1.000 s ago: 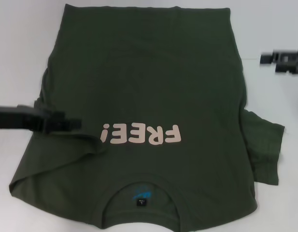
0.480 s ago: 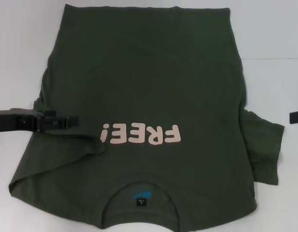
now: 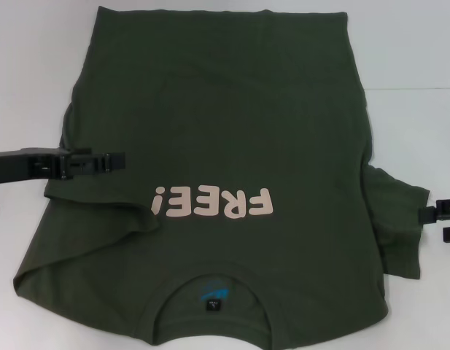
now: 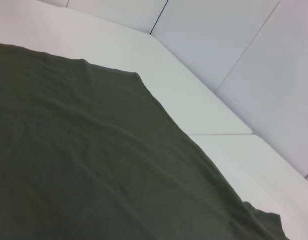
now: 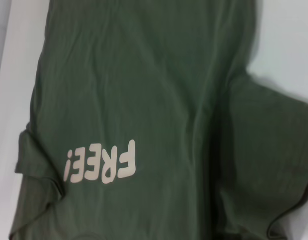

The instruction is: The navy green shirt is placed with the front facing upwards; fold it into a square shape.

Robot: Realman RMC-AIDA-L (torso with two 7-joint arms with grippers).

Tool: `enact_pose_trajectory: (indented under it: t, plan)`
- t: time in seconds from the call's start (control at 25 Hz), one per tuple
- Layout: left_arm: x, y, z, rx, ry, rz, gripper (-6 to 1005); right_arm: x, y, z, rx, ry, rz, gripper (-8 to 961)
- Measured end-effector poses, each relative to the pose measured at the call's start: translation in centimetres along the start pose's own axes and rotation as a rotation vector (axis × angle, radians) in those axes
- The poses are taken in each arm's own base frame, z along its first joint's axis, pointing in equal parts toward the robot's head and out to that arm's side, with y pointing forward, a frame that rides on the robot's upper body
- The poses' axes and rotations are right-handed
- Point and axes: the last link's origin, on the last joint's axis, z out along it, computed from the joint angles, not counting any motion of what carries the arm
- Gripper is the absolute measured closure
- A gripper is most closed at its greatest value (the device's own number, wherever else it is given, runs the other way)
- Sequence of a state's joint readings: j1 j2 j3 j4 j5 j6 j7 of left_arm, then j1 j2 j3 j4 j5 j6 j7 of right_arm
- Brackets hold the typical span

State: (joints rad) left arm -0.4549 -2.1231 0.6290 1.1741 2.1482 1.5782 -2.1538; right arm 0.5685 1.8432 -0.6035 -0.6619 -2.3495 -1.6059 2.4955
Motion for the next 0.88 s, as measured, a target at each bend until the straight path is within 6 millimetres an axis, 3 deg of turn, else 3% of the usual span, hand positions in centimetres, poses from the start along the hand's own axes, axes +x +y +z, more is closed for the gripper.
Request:
enact_pose_trajectory:
  t: [0.88]
  plan:
    - [0.2, -0.9, -1.2, 0.027, 0.08, -0.04, 77, 0.3, -1.1, 3.5, 0.078, -0.031, -0.003, 175]
